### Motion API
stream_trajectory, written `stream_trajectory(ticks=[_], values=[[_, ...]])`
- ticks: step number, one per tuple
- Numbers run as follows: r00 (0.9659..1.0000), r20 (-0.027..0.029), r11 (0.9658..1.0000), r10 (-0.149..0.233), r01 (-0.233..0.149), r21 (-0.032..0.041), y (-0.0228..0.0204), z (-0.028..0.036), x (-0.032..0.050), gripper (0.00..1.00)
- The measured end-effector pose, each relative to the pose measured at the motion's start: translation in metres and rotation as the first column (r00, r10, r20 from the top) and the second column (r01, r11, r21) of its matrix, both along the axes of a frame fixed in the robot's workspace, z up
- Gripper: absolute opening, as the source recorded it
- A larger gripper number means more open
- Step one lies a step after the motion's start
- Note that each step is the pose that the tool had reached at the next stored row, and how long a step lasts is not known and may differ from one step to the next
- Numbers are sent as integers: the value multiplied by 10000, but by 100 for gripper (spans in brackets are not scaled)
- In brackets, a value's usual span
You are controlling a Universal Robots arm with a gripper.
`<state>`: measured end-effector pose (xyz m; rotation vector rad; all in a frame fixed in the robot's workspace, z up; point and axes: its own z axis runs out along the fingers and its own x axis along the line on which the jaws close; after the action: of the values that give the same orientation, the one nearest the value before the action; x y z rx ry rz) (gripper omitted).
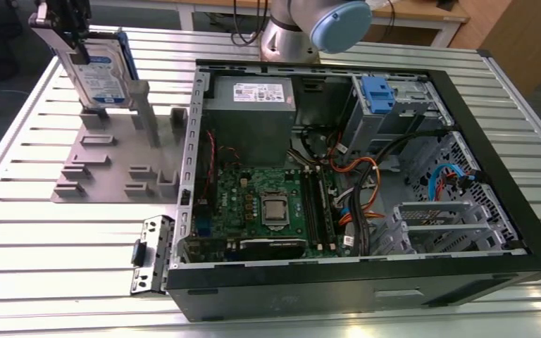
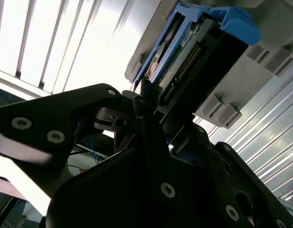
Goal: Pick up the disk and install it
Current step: 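Pick up the disk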
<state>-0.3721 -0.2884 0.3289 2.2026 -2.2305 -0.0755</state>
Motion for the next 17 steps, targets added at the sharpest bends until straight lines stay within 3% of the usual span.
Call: stream_trajectory(ticks=[17], values=[[10000, 0, 10000, 0, 0, 0, 0, 133, 0, 36]])
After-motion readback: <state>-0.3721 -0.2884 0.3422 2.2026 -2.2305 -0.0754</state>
